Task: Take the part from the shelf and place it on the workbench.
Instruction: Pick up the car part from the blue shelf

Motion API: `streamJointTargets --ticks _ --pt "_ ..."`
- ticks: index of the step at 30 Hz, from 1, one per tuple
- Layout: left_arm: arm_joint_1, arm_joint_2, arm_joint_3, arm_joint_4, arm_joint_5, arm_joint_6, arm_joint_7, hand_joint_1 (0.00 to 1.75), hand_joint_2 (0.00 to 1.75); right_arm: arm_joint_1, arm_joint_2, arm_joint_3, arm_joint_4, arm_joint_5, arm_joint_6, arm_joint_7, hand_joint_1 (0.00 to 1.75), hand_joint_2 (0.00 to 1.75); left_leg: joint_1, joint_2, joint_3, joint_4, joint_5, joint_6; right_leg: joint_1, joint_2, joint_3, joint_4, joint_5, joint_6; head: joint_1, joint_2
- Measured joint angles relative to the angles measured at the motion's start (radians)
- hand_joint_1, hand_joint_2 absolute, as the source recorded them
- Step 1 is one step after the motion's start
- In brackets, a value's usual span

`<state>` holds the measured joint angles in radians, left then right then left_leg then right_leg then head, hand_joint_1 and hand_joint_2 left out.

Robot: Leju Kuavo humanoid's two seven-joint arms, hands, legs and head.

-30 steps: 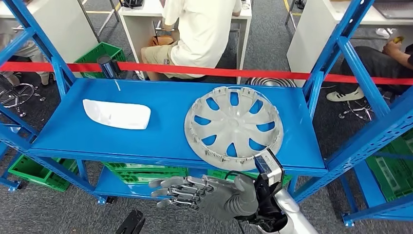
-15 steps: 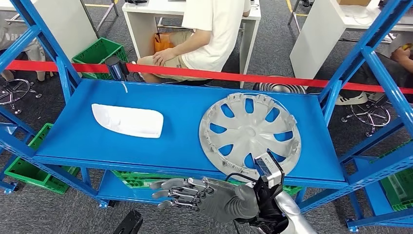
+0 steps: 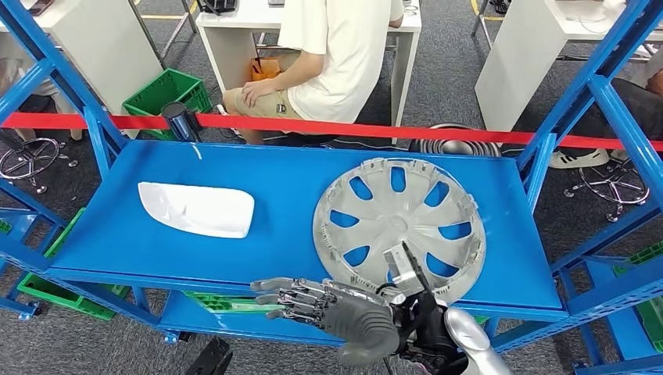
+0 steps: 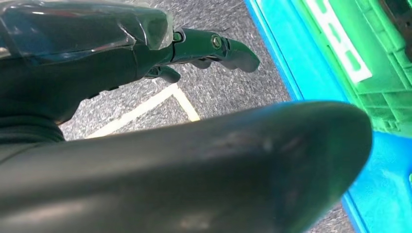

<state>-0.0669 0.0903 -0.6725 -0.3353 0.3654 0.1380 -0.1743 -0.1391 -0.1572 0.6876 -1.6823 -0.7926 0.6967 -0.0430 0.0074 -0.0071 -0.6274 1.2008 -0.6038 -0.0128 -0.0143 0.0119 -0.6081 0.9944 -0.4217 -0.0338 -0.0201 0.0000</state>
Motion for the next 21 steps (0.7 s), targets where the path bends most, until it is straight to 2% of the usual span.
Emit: streamJointTargets --ticks 1,2,3,5,6,7,8,11,12,13,15,16,17,18,19,20,21 --pt "0.001 0.001 0.002 0.0 0.002 0.003 0.0 0.0 0.0 0.003 0.0 -0.001 0.0 0.061 -0.038 -0.004 0.0 1.75 0.002 0.0 -0.038 0.06 -0.015 -0.003 0.001 0.0 0.003 0.0 -0.002 -0.003 0.0 0.0" --pt "0.003 0.001 0.004 0.001 0.006 0.009 0.0 0.0 0.0 0.006 -0.001 -0.003 0.0 0.134 -0.084 -0.01 0.0 1.75 0.003 0.001 -0.062 0.088 -0.012 -0.005 0.001 0.0 0.005 0.0 -0.005 -0.005 0.0 0.0" --pt "0.004 0.002 0.008 0.001 0.01 0.017 0.0 0.0 0.0 0.007 -0.001 -0.004 0.0 0.209 -0.13 -0.019 0.0 1.75 0.005 0.001 -0.063 0.068 0.016 -0.004 0.002 0.002 0.01 0.0 -0.008 -0.005 0.0 0.0" --pt "0.005 0.002 0.016 0.004 0.015 0.039 0.002 0.0 0.0 0.005 0.0 -0.006 0.0 0.326 -0.209 -0.037 0.0 1.75 0.004 0.002 -0.014 -0.066 0.104 0.005 0.003 0.004 0.02 0.0 -0.014 -0.002 0.0 0.0" --pt "0.005 0.002 0.02 0.007 0.015 0.049 0.004 0.0 0.0 0.001 0.001 -0.006 0.0 0.365 -0.24 -0.044 0.0 1.75 0.002 0.002 0.017 -0.138 0.137 0.013 0.007 0.005 0.024 0.0 -0.017 0.001 0.0 0.0" --pt "0.005 0.002 0.022 0.009 0.015 0.056 0.007 0.0 0.0 -0.003 0.002 -0.006 0.001 0.39 -0.262 -0.048 0.0 1.75 -0.001 0.002 0.037 -0.182 0.152 0.02 0.01 0.006 0.026 0.0 -0.02 0.004 0.0 0.0" --pt "0.005 0.002 0.023 0.011 0.017 0.06 0.012 0.0 0.0 -0.006 0.003 -0.006 0.002 0.412 -0.281 -0.051 0.0 1.75 -0.004 0.002 0.046 -0.204 0.156 0.026 0.011 0.006 0.025 0.0 -0.021 0.008 0.001 0.0" --pt "0.008 0.001 0.031 0.019 0.027 0.074 0.035 0.0 0.0 -0.012 0.003 -0.004 0.002 0.464 -0.333 -0.063 0.0 1.75 -0.004 0.002 0.057 -0.22 0.158 0.042 0.013 0.004 0.026 -0.001 -0.025 0.022 0.001 0.0" --pt "0.008 -0.001 0.037 0.021 0.035 0.08 0.045 0.0 0.0 -0.014 0.002 -0.004 0.002 0.479 -0.35 -0.066 0.0 1.75 -0.001 0.003 0.065 -0.23 0.163 0.048 0.013 0.003 0.021 0.012 -0.034 0.024 0.002 0.0" --pt "0.007 -0.004 0.044 0.023 0.045 0.087 0.056 0.0 0.0 -0.016 0.001 -0.006 0.002 0.493 -0.367 -0.069 0.0 1.75 0.002 0.004 0.073 -0.239 0.167 0.053 0.013 0.002 0.003 0.051 -0.053 0.024 0.003 0.0" --pt "0.007 -0.011 0.062 0.028 0.066 0.097 0.073 0.0 0.0 -0.016 -0.001 -0.013 0.002 0.519 -0.39 -0.07 0.0 1.75 0.003 0.005 0.076 -0.243 0.17 0.058 0.007 0.0 -0.065 0.187 -0.106 0.02 0.005 0.0" --pt "0.006 -0.014 0.07 0.031 0.073 0.101 0.079 0.0 0.0 -0.014 -0.002 -0.015 0.002 0.529 -0.397 -0.069 0.0 1.75 0.003 0.005 0.076 -0.243 0.169 0.057 0.004 -0.001 -0.102 0.256 -0.127 0.022 0.005 0.0" --pt "0.007 -0.017 0.076 0.033 0.076 0.102 0.082 0.0 0.0 -0.011 -0.003 -0.017 0.002 0.535 -0.4 -0.069 0.0 1.75 0.003 0.004 0.076 -0.243 0.168 0.056 0.0 -0.001 -0.123 0.292 -0.135 0.029 0.005 0.0" --pt "0.007 -0.02 0.081 0.035 0.078 0.103 0.084 0.0 0.0 -0.01 -0.004 -0.019 0.002 0.539 -0.402 -0.069 0.0 1.75 0.004 0.004 0.078 -0.242 0.167 0.054 -0.004 -0.002 -0.123 0.286 -0.126 0.039 0.005 0.0" --pt "0.007 -0.023 0.085 0.037 0.078 0.103 0.085 0.0 0.0 -0.009 -0.005 -0.019 0.002 0.542 -0.403 -0.068 0.0 1.75 0.005 0.003 0.08 -0.241 0.164 0.051 -0.008 -0.003 -0.101 0.237 -0.102 0.052 0.006 0.0" --pt "0.007 -0.026 0.089 0.038 0.079 0.103 0.085 0.0 0.0 -0.009 -0.005 -0.02 0.001 0.543 -0.403 -0.068 0.0 1.75 0.005 0.002 0.082 -0.238 0.16 0.046 -0.012 -0.006 -0.063 0.158 -0.071 0.065 0.006 0.0" --pt "0.007 -0.029 0.093 0.039 0.079 0.104 0.086 0.0 0.0 -0.01 -0.005 -0.02 0.0 0.545 -0.404 -0.068 0.0 1.75 0.004 0.001 0.083 -0.234 0.155 0.039 -0.014 -0.009 -0.027 0.088 -0.045 0.071 0.006 0.0"
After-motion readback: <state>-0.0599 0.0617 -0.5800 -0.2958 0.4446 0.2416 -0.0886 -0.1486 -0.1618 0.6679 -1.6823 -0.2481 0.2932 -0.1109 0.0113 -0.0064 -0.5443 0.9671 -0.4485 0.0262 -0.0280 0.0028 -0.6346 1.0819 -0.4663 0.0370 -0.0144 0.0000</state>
